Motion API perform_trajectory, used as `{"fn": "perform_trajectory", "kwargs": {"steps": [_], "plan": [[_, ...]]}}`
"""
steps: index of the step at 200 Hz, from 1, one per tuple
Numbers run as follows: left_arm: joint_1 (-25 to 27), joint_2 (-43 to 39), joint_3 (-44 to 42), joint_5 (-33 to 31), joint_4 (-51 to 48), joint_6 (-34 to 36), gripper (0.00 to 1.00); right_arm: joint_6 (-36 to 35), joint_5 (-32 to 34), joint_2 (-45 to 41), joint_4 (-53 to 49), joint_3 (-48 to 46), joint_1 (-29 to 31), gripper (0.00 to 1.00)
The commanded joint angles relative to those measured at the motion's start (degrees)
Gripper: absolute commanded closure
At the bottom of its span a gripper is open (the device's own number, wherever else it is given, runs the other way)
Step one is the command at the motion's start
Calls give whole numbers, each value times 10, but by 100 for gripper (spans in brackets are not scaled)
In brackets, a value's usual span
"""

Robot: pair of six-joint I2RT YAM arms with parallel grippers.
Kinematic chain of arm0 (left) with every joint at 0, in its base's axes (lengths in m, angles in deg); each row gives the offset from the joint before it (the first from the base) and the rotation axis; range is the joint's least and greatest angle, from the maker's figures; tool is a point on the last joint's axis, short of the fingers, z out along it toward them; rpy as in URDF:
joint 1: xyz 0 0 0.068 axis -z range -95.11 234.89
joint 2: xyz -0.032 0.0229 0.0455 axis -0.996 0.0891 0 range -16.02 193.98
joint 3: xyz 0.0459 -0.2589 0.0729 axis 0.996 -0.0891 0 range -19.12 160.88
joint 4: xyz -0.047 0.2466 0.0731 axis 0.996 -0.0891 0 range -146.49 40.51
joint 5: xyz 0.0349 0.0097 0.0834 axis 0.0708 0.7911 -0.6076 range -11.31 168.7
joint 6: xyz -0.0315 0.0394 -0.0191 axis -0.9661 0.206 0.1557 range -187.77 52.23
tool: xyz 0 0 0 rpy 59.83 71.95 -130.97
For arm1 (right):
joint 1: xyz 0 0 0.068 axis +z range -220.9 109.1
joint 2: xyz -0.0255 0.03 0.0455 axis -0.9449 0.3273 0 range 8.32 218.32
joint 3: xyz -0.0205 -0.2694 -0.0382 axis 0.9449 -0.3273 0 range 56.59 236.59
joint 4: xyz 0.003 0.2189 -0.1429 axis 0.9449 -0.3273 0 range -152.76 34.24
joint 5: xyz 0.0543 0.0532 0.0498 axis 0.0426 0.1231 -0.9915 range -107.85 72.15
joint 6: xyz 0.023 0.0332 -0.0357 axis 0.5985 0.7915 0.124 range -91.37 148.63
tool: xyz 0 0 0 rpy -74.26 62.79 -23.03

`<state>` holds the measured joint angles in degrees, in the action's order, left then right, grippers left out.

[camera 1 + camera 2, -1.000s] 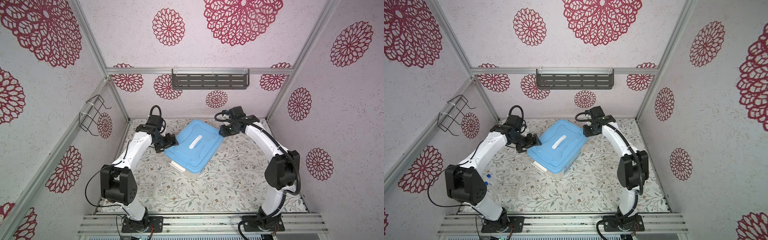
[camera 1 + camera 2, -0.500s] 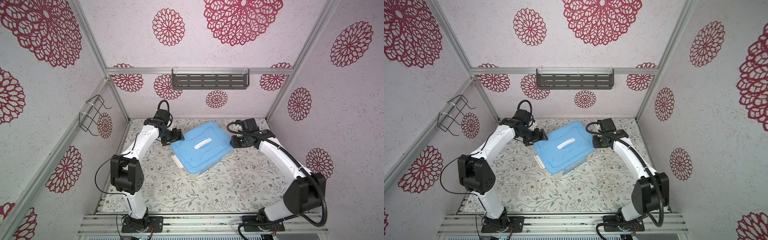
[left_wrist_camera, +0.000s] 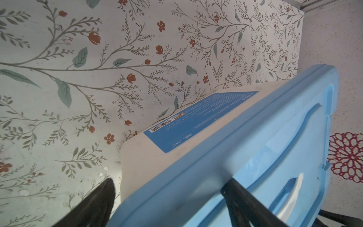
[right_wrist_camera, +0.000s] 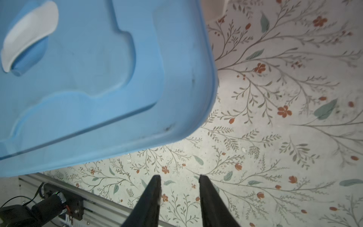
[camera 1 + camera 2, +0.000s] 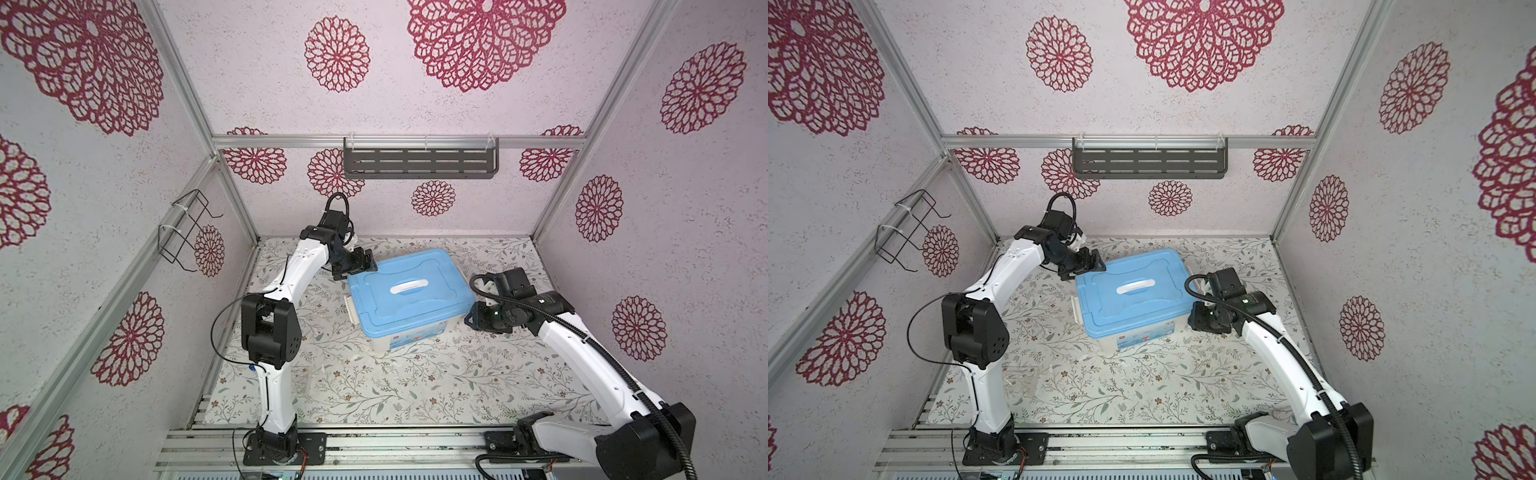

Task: Organize the chemistry lab equipment

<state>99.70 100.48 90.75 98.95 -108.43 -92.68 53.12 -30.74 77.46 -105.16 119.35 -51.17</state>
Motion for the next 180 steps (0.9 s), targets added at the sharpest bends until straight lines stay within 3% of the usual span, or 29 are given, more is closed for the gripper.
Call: {"fn": "perform_trajectory", "kwargs": {"steps": [1,44,84,90,95,98,140,180], "plan": [[-26,-16,0,-21,-8,15,6,-1,-5,-10,-27,52,0,57],[-68,-131,-64,-19,44,-4,3,-57,-73,53,0,141,-58,45],[-80,-206,-143,6,51,-24,3,-40,-129,137,106,156,-129,36],[-80,-215,-161,18,53,-32,3,-22,-117,142,132,147,-134,26],[-80,-223,-177,25,57,-40,3,-9,-115,142,158,136,-137,4],[-80,-228,-189,30,60,-45,3,-3,-121,143,174,129,-139,1],[-77,-297,-329,78,134,-81,6,20,-213,188,246,87,-154,1],[-65,-302,-387,113,190,-122,5,46,-282,210,337,38,-156,8]]}}
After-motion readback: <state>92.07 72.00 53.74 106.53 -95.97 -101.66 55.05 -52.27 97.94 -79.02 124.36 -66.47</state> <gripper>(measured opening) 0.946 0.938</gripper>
